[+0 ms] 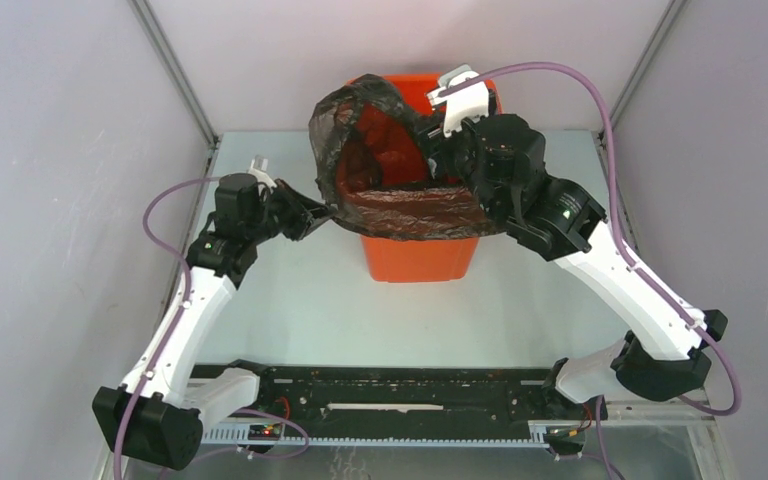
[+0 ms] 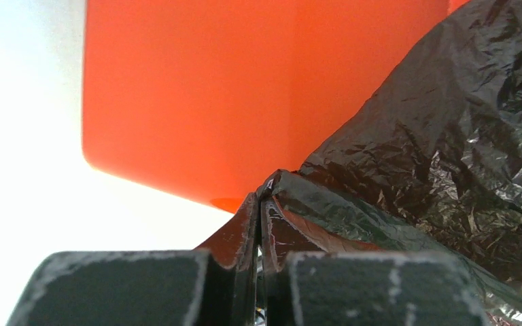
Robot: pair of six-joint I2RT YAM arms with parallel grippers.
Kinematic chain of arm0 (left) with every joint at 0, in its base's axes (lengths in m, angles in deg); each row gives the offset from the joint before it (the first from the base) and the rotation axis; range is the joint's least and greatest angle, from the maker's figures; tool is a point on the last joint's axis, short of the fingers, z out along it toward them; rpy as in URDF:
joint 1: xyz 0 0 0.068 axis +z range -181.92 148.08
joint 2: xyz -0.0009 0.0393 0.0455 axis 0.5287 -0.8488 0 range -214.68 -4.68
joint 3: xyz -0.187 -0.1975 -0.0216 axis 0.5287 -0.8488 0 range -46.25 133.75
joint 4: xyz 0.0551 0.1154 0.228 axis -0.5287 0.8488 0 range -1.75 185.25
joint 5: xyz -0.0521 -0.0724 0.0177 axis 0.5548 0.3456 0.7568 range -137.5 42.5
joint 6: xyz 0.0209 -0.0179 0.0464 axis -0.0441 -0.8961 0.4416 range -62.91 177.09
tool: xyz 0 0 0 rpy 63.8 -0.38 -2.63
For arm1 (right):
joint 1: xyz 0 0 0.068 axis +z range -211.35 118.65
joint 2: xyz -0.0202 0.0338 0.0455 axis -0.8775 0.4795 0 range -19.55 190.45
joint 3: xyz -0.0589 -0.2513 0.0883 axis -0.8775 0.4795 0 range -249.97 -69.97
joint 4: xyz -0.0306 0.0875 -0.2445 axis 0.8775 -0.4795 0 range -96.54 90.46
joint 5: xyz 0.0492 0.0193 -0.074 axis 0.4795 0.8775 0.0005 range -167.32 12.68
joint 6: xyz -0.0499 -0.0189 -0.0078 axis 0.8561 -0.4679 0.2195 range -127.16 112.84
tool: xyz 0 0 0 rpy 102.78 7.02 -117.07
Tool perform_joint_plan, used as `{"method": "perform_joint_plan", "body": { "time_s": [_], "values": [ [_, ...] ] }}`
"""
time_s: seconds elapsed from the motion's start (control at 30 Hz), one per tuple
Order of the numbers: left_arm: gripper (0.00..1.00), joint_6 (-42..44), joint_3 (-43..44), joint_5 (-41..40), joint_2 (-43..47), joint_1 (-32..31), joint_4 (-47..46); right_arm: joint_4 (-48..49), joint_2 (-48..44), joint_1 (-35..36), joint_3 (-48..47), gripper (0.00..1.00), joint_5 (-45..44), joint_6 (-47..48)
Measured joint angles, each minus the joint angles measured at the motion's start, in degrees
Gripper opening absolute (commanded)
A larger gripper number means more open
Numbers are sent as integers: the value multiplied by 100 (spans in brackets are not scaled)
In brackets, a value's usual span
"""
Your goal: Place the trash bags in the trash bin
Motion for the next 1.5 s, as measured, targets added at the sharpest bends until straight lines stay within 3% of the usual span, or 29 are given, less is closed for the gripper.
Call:
{"method": "perform_joint_plan", "body": {
  "time_s": [0.13,0.23,0.4,0.47,0.6,0.8,0.93,1.1,1.33,1.43,1.5],
  "values": [
    [7,284,232,-245,-50,0,492,529,-13,-278,243,53,83,352],
    [5,492,404,-361,-74,-4,660,647,7,-909,260,51,595,319],
    [10,850,461,-516,-74,-20,868,518,133,-2599,83,43,2951,-144],
    [19,999,461,-595,-74,-22,975,328,369,-2964,-280,40,3639,-264],
    [45,1246,503,-684,9,-26,1207,125,824,-3058,-872,39,4673,-365],
    [64,1762,931,-811,748,-26,1849,7,1021,-3027,-898,39,5099,-531],
    [91,2055,1318,-942,1626,-31,1947,7,1054,-3029,-898,41,5099,-898],
    [95,2319,2096,-863,1655,-44,1360,13,1054,-3029,-885,42,5051,-1462],
    [99,2833,3073,-372,-319,-146,116,7,1025,-3069,-721,44,5077,-1928],
    [96,3018,3084,-293,-938,-166,-20,-2,1029,-3115,-756,44,5106,-2020],
    [85,3106,2931,-354,-1095,-175,-87,2,1054,-3191,-844,45,5211,-2157]
  ]
}}
